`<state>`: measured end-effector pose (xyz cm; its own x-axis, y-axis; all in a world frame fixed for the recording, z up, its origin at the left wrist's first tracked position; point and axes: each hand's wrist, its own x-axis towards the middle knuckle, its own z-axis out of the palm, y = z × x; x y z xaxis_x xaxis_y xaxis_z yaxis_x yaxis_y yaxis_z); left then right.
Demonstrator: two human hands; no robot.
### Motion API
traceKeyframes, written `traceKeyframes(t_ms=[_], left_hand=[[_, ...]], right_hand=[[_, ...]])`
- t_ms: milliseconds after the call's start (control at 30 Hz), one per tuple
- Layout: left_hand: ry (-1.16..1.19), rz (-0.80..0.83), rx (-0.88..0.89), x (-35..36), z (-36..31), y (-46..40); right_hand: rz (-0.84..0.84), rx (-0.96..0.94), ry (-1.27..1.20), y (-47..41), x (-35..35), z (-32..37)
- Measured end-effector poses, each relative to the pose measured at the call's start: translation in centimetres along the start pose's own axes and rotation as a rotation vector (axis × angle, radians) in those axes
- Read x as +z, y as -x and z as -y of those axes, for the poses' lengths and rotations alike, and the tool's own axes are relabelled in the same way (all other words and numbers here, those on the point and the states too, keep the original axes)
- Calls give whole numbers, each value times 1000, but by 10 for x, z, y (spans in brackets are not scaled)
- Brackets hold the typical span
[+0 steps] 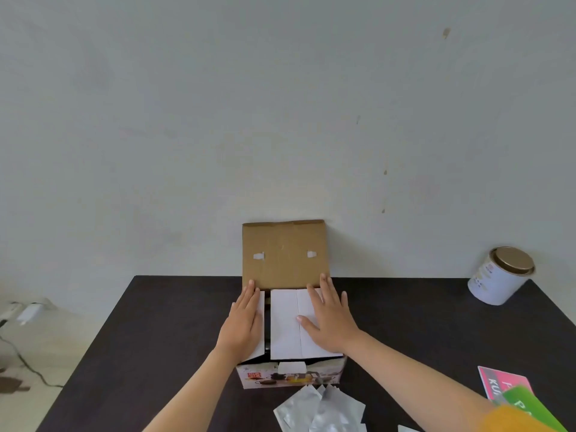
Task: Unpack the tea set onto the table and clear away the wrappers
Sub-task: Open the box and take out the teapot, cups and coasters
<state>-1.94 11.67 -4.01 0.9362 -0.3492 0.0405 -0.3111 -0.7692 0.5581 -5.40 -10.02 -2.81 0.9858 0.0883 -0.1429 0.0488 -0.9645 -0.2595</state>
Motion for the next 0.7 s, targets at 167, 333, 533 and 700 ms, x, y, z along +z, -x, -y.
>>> traceKeyframes(t_ms=[167,333,533,700], left_hand=[[26,-14,-10,4,6,-2],[13,-17,-14,5,7,-4],[9,-24,-11,6,8,-4],[7,-19,-18,6,9,-4]], right_hand=[[29,-334,195,-9,-8,5],[36,-389,297,-27,-14,9],[32,-374,389,-34,-22,25],[77,-394,457,-38,-39,35]])
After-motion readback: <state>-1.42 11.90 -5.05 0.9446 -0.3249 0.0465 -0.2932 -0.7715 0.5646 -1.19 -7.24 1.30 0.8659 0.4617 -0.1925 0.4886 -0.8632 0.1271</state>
